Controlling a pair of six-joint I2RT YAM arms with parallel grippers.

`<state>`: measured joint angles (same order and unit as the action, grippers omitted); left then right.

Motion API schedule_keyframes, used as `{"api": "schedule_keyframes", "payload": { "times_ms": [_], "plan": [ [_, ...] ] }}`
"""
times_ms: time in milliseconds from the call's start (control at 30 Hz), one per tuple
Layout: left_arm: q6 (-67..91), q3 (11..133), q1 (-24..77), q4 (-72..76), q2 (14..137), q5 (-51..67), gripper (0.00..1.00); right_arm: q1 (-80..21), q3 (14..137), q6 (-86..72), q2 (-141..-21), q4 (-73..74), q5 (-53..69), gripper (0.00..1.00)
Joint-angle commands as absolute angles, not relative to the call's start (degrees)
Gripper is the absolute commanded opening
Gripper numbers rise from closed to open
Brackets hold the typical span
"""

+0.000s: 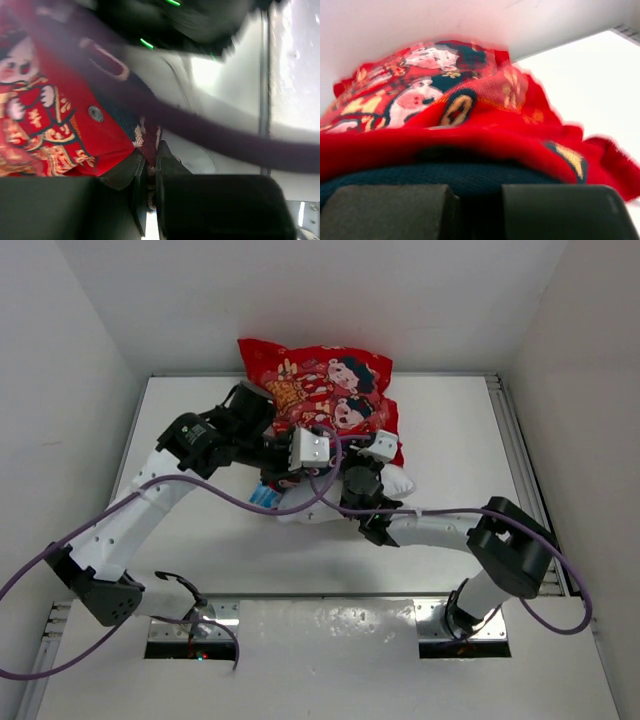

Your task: Put the pillow into the pillowcase

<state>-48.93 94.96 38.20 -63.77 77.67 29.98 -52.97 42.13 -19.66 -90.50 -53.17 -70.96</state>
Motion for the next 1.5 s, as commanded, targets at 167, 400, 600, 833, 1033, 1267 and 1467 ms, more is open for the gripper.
{"api": "schedule_keyframes", "payload": {
  "times_ms": [167,400,600,833,1033,1267,1467],
  "plan": [
    [-42.1,77.9,33.1,-52.5,71.5,29.7,0.39,-44.0,55.1,-36.8,-91.1,-13.3,-21.7,0.98],
    [-37.4,73.8,28.4,-48.5,68.7,22.6,1.0,-46.9,49.0,-29.7,-75.4,2.2,-19.5,0.99],
    [-41.5,67.9,22.2,-50.6,64.2,13.1,0.85,-47.3,37.8,-36.3,-58.3,9.6,-22.3,0.48],
    [-45.0,52.5,16.4,-41.2,63.5,4.0,0.13,-52.4,31.8,-39.2,-51.5,7.4,-22.9,0.68],
    [-45.3,45.4,14.4,-28.9,67.3,4.6,0.83,-55.8,29.7,-52.8,-62.0,-7.2,-25.1,0.99],
    [-45.6,43.0,14.2,-21.5,77.3,5.3,0.93,-56.9,26.5,-75.9,-81.8,-37.3,-24.3,0.99],
    [-46.0,47.2,14.2,-24.5,79.7,16.3,0.33,-58.0,35.4,-73.7,-94.3,-44.5,-26.7,0.99]
  ]
}}
